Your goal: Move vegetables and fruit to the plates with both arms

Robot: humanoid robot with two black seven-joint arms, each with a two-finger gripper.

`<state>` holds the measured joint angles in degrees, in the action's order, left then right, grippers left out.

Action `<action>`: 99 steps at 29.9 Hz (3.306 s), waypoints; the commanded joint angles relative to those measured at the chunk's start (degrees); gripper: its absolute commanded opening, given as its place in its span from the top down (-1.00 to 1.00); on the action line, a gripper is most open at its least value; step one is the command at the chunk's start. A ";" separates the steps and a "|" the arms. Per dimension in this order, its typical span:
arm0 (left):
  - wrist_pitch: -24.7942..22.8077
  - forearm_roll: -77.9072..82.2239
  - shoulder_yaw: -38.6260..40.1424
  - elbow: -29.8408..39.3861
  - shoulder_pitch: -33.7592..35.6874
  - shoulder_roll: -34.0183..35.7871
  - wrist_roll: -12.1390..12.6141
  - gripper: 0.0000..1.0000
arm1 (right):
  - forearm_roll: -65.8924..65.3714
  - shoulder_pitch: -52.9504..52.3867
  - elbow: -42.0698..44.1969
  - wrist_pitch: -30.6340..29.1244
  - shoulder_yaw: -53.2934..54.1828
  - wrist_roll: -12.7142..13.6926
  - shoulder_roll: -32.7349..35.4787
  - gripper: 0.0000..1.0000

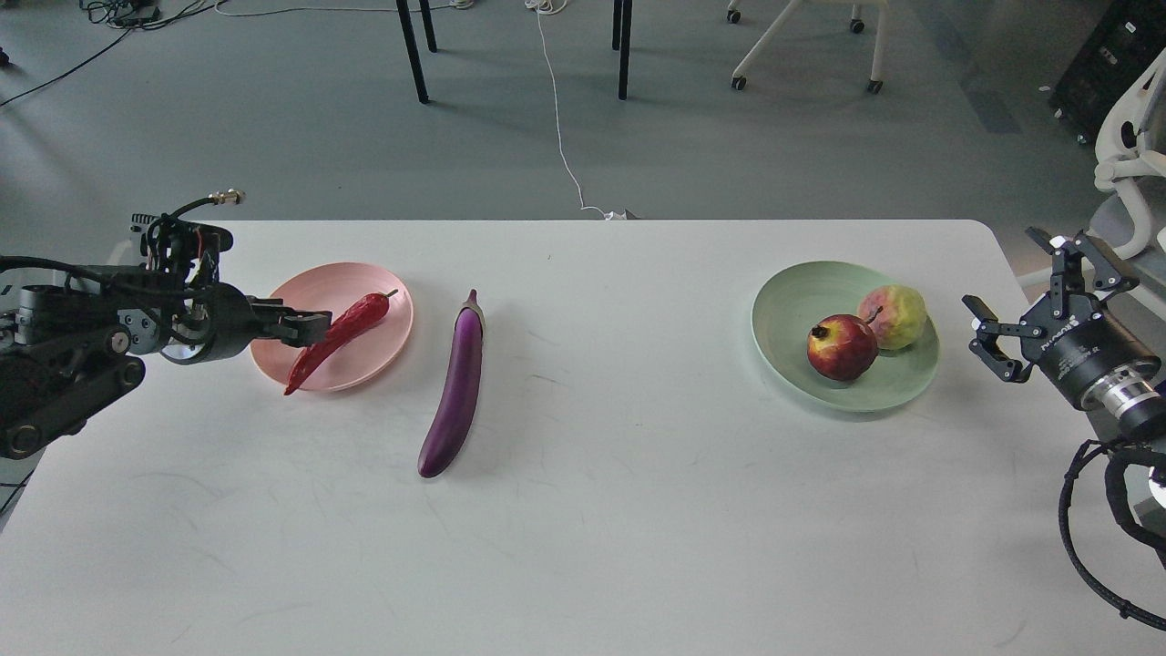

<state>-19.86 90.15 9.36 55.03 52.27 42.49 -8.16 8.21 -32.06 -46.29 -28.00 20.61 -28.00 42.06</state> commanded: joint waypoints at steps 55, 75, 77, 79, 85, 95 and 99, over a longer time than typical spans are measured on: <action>0.00 -7.80 9.79 19.77 -7.27 -9.10 13.88 0.87 | -0.03 1.30 0.94 0.00 0.30 0.00 1.09 -0.97; 8.43 16.64 -1.61 -5.02 -3.14 0.75 -7.66 0.75 | -0.03 1.38 1.21 0.00 0.30 0.00 1.09 -0.97; 8.88 16.72 -4.16 -5.02 -2.44 0.66 -7.66 0.74 | -0.03 1.65 1.21 0.00 0.30 0.00 1.18 -0.97; 8.96 16.81 -4.61 -5.10 -2.26 0.66 -7.66 0.73 | -0.03 1.73 1.21 0.00 0.30 0.00 1.18 -0.97; 8.88 16.81 -5.05 -5.19 -2.87 0.75 -7.66 0.09 | 0.06 2.35 1.21 0.00 0.30 0.00 1.18 -0.97; 8.88 16.28 -4.96 -5.02 -2.09 0.92 -7.92 -0.94 | -0.03 2.44 1.03 0.00 0.30 0.00 1.18 -0.97; 8.79 16.20 -4.44 -3.88 -0.51 2.33 -9.68 -0.96 | -0.03 2.44 1.03 0.00 0.30 0.00 1.18 -0.97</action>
<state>-10.98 106.39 4.46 50.25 50.41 43.69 -16.45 8.17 -29.62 -45.26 -28.00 20.92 -28.00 43.25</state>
